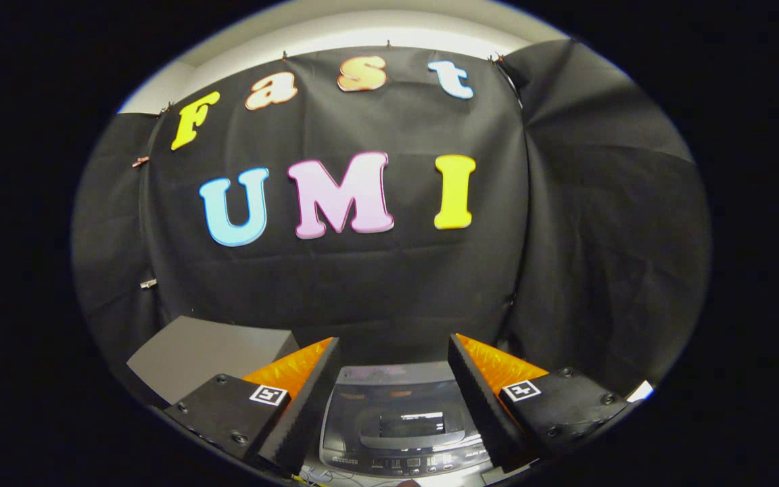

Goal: Put the clothes into the washing machine and then close the washing machine lid.

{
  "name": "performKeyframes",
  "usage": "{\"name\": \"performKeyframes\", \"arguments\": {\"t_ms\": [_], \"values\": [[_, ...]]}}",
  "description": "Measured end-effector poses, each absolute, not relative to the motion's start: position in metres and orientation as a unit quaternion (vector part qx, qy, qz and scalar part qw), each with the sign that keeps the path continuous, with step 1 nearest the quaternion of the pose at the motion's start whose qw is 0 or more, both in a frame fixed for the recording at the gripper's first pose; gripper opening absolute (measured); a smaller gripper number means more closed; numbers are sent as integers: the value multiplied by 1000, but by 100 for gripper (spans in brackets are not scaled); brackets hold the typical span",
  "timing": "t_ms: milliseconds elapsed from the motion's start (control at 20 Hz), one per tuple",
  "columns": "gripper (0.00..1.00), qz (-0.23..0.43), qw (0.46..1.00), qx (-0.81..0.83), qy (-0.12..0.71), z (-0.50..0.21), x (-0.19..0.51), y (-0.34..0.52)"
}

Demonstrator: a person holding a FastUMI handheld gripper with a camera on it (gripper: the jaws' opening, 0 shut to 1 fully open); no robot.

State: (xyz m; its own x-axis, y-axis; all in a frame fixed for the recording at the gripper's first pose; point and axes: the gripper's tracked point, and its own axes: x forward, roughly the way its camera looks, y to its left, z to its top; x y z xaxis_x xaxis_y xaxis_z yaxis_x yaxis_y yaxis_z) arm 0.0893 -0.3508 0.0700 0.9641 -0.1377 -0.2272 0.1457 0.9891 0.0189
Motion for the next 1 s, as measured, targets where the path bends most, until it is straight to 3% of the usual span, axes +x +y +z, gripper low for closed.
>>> {"name": "performKeyframes", "arguments": {"t_ms": [300, 1000], "values": [[99, -90, 996, -4, 19, 127, 34, -337], [99, -96, 995, -8, 11, 107, -15, -312]]}}
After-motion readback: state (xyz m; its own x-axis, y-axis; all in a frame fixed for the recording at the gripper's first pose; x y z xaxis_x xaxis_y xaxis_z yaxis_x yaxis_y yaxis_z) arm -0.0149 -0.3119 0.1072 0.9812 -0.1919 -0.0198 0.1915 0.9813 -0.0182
